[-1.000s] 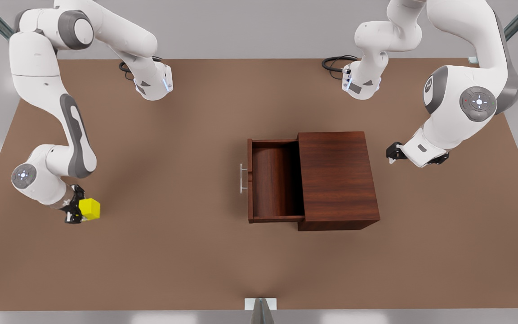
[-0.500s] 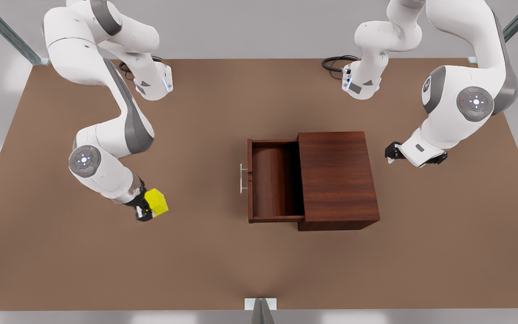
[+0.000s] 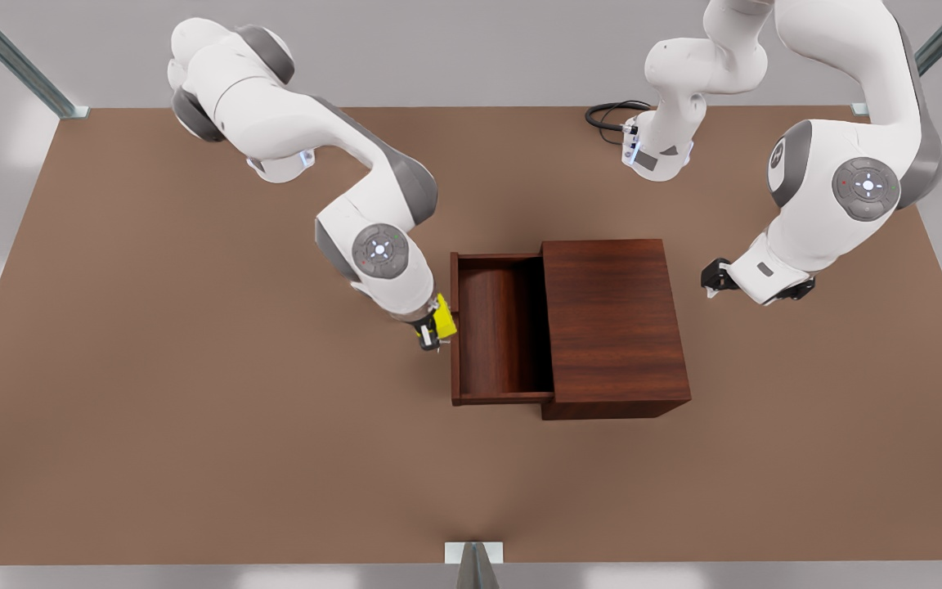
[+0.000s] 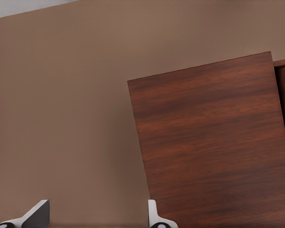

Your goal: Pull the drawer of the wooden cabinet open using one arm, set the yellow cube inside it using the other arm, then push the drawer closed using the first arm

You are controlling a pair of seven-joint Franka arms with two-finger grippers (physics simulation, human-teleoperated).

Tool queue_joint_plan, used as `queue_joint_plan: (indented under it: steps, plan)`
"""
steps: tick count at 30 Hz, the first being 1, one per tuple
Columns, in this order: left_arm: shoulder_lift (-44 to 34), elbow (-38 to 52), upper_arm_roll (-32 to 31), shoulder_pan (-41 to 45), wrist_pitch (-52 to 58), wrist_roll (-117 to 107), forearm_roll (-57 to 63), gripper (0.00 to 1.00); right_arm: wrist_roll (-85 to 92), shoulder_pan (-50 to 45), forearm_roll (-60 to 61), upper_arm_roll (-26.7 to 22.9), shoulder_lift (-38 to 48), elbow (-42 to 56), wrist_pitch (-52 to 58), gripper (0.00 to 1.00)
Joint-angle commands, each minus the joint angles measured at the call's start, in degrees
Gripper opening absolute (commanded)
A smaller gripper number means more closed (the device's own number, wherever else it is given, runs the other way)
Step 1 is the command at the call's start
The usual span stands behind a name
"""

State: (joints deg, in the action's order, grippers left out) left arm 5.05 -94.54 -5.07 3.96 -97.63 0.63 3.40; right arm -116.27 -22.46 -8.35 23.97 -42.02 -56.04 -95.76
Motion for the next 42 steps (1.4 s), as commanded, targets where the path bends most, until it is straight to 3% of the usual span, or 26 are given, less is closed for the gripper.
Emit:
queue_joint_plan:
  steps: [1,13,14,15,20,22,23,26,28,29,31,37,42]
  plan:
    - [-0.04,0.06,-0.03,0.00,-0.02,0.07,0.03,1.00,-35.25,-1.35,0.27,0.12,-1.13,0.67,-1.96,0.49]
    - [-0.13,-0.03,0.06,0.00,0.34,0.07,0.03,1.00,-41.14,-10.32,0.18,-2.70,-7.81,5.07,-7.51,0.50]
    - [-0.13,0.06,0.15,-0.09,0.34,0.16,0.03,1.00,-40.53,-10.32,0.09,-2.87,-7.81,5.07,-7.51,0.93]
    - [-0.13,0.06,0.15,-0.09,0.34,0.16,0.12,1.00,-40.88,-10.32,0.00,-3.22,-7.81,5.07,-7.51,1.00]
    - [-0.13,0.14,0.06,-0.09,0.25,0.07,-0.06,1.00,-39.47,-7.78,-0.26,-3.05,-6.76,5.07,-6.45,1.00]
    - [0.31,2.77,-0.11,0.34,0.42,-0.37,-0.50,1.00,-25.45,1.70,-0.17,-2.70,-1.23,4.81,0.66,1.00]
    - [2.33,6.65,-0.11,3.16,2.70,-4.67,-0.50,1.00,-4.53,8.30,0.35,-2.61,5.28,0.69,0.84,1.00]
    - [3.29,11.13,-0.11,11.76,5.17,-20.13,-0.32,1.00,57.44,29.48,0.00,-2.78,19.43,-25.77,-9.17,1.00]
    - [13.31,22.28,-0.03,22.22,5.17,-39.64,0.29,1.00,101.66,33.62,-0.09,-8.05,24.53,-32.11,-8.13,1.00]
    - [18.84,28.96,-0.03,26.27,5.17,-47.64,2.40,1.00,110.45,33.62,0.09,-8.93,25.23,-33.16,-4.96,1.00]
    - [26.41,36.09,0.24,31.02,1.84,-61.70,4.68,1.00,118.03,33.36,-1.05,-9.90,25.59,-34.22,0.92,1.00]
    - [35.11,37.23,0.68,43.06,-18.29,-91.24,13.30,1.00,117.68,33.36,-0.61,-9.99,21.99,-31.32,7.87,1.00]
    - [41.70,41.10,1.20,47.98,-25.59,-94.06,14.97,1.00,117.50,33.19,0.00,-9.82,21.37,-30.97,9.10,1.00]
